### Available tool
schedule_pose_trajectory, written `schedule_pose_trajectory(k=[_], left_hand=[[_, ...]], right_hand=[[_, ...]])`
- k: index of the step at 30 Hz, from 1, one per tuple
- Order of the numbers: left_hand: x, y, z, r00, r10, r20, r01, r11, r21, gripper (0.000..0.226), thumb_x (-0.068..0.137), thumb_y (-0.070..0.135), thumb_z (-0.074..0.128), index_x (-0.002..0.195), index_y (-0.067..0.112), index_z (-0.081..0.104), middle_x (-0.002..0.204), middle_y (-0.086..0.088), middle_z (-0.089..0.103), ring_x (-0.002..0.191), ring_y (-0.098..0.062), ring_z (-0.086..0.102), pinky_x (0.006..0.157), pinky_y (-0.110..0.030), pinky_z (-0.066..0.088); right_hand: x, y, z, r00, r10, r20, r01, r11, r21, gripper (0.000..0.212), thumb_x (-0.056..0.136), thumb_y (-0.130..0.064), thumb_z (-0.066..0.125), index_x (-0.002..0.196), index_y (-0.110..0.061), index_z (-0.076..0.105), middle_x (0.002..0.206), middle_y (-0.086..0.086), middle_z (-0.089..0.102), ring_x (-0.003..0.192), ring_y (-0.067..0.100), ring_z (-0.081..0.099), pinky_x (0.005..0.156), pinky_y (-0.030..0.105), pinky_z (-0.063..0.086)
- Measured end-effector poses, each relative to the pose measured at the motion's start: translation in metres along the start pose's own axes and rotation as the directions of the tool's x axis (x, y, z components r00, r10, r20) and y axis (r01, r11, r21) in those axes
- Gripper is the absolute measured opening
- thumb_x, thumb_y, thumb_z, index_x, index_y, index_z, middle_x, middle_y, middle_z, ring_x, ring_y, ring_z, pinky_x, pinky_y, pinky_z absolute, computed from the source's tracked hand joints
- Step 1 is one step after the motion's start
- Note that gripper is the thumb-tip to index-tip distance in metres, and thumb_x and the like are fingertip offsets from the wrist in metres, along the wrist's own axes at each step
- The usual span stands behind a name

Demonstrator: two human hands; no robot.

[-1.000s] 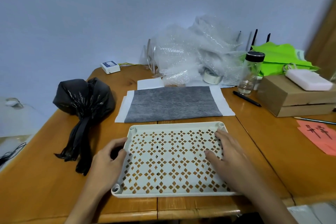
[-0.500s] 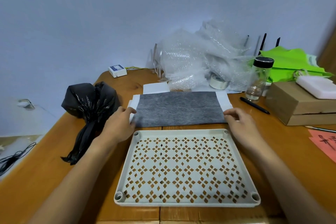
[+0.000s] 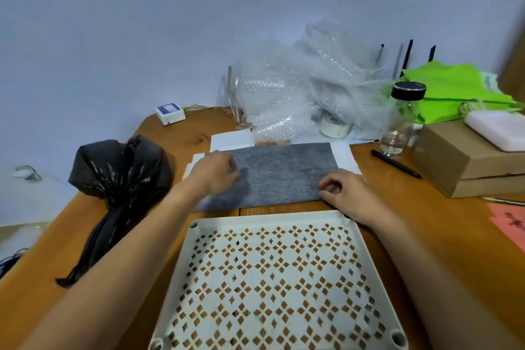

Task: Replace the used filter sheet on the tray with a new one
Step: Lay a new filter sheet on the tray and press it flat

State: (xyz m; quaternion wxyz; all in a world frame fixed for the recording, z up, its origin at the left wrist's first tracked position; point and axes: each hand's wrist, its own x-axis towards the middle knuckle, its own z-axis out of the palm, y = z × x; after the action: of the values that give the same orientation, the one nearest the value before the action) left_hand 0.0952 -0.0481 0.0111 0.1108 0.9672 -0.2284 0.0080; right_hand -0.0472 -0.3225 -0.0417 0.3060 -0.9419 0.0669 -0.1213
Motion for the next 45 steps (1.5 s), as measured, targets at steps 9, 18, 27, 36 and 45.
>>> schedule_pose_trajectory(k=[9, 18, 27, 36, 45], left_hand=[[0.095, 0.097, 0.016, 0.974, 0.196, 0.115, -0.183, 0.977, -0.114, 0.040, 0.101, 0.032, 0.053, 0.136, 0.015, 0.056, 0.135, -0.008, 0.065, 0.123, -0.029, 0.059, 0.105, -0.039, 0.046], [0.155, 0.129, 0.057, 0.952, 0.219, 0.215, -0.204, 0.975, -0.090, 0.037, 0.100, 0.048, 0.051, 0.116, 0.017, 0.064, 0.120, -0.008, 0.066, 0.115, -0.031, 0.061, 0.096, -0.039, 0.047], [0.182, 0.142, 0.057, 0.924, 0.121, 0.362, -0.083, 0.989, -0.120, 0.057, 0.083, 0.066, 0.065, 0.105, 0.013, 0.065, 0.106, -0.005, 0.065, 0.093, -0.024, 0.062, 0.077, -0.036, 0.044], [0.173, 0.131, 0.038, 0.933, 0.130, 0.337, 0.015, 0.918, -0.397, 0.044, 0.073, 0.046, 0.075, 0.099, 0.010, 0.076, 0.111, -0.006, 0.072, 0.103, -0.021, 0.065, 0.103, -0.040, 0.049], [0.152, 0.120, -0.007, 0.965, 0.173, 0.198, -0.020, 0.797, -0.603, 0.030, 0.074, 0.037, 0.073, 0.088, 0.010, 0.076, 0.103, -0.014, 0.077, 0.088, -0.023, 0.073, 0.096, -0.040, 0.055]], right_hand=[[-0.003, -0.001, 0.006, 1.000, -0.001, -0.002, 0.001, 0.982, -0.187, 0.019, 0.089, -0.040, 0.071, 0.106, -0.032, 0.070, 0.109, -0.013, 0.060, 0.097, 0.009, 0.059, 0.081, 0.025, 0.047], [0.001, 0.006, 0.011, 1.000, -0.018, 0.026, 0.022, 0.987, -0.159, 0.015, 0.095, -0.037, 0.063, 0.107, -0.030, 0.067, 0.062, -0.019, 0.045, 0.059, -0.003, 0.043, 0.054, 0.016, 0.029], [0.003, 0.007, 0.011, 0.998, -0.011, 0.059, 0.021, 0.985, -0.171, 0.021, 0.096, -0.040, 0.062, 0.113, -0.030, 0.066, 0.071, -0.017, 0.053, 0.070, 0.003, 0.055, 0.066, 0.021, 0.049], [0.002, 0.004, 0.009, 0.997, 0.068, -0.037, -0.073, 0.984, -0.165, 0.028, 0.097, -0.050, 0.054, 0.117, -0.031, 0.060, 0.073, -0.013, 0.055, 0.074, 0.007, 0.054, 0.057, 0.022, 0.035], [0.003, 0.005, 0.011, 0.941, 0.240, -0.237, -0.235, 0.971, 0.050, 0.048, 0.091, -0.057, 0.045, 0.132, -0.033, 0.046, 0.082, -0.004, 0.072, 0.087, 0.016, 0.067, 0.078, 0.042, 0.058]])
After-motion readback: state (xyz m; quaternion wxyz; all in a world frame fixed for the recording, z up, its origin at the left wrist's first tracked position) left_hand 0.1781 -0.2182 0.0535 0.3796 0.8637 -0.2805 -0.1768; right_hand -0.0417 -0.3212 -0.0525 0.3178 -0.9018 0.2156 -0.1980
